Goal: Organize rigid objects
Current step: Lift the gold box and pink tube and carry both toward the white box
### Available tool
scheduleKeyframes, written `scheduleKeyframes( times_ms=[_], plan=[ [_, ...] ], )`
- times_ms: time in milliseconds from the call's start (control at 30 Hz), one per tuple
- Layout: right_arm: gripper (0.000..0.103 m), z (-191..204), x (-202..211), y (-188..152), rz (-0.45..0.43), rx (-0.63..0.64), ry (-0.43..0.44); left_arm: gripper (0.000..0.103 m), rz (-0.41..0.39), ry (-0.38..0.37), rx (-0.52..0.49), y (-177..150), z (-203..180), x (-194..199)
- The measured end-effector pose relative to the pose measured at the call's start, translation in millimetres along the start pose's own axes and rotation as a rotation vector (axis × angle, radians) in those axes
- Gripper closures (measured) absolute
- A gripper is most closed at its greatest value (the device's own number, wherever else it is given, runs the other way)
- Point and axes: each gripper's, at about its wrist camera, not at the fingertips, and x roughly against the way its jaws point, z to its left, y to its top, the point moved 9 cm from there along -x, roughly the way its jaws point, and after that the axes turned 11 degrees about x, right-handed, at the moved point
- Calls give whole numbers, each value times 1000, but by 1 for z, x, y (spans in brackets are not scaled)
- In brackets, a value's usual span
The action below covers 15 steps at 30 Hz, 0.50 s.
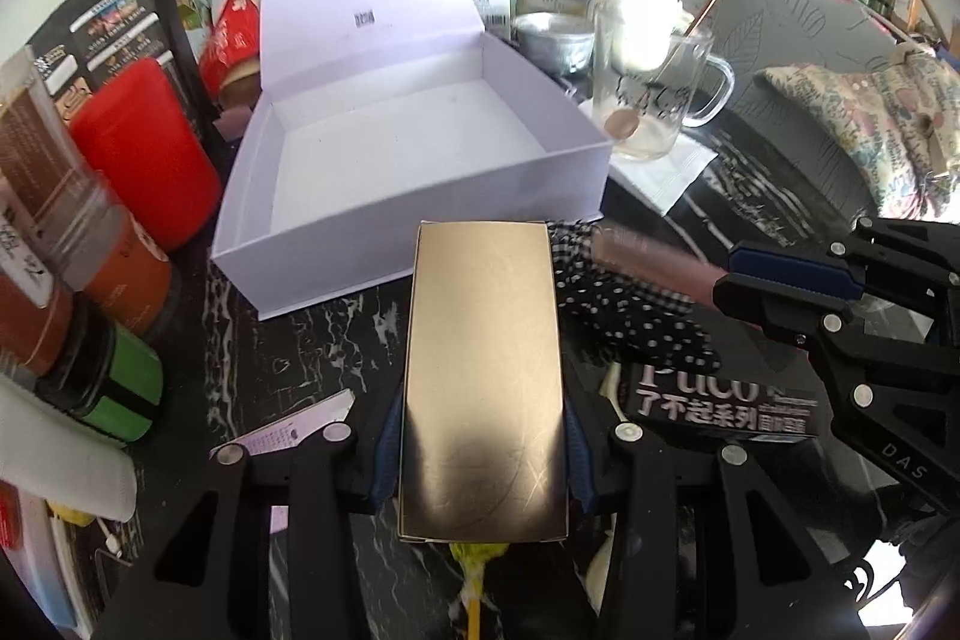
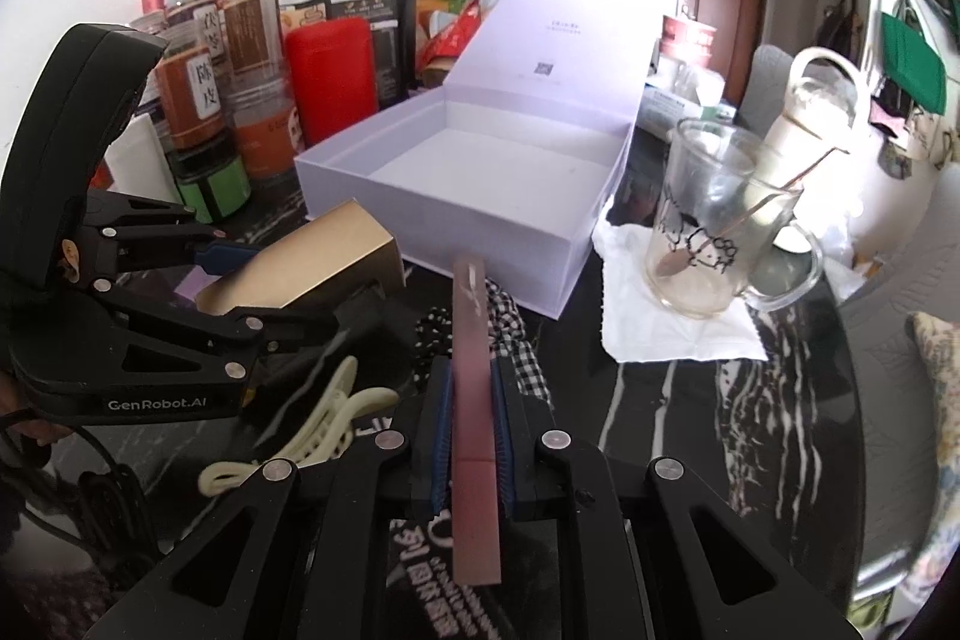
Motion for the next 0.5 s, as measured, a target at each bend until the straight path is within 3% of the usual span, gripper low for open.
scheduleKeyframes(
  times_ms=[500],
  plan=[
    [90, 19, 53, 1, -62, -12, -51, 59, -116, -6, 19, 2, -1, 62]
  ],
)
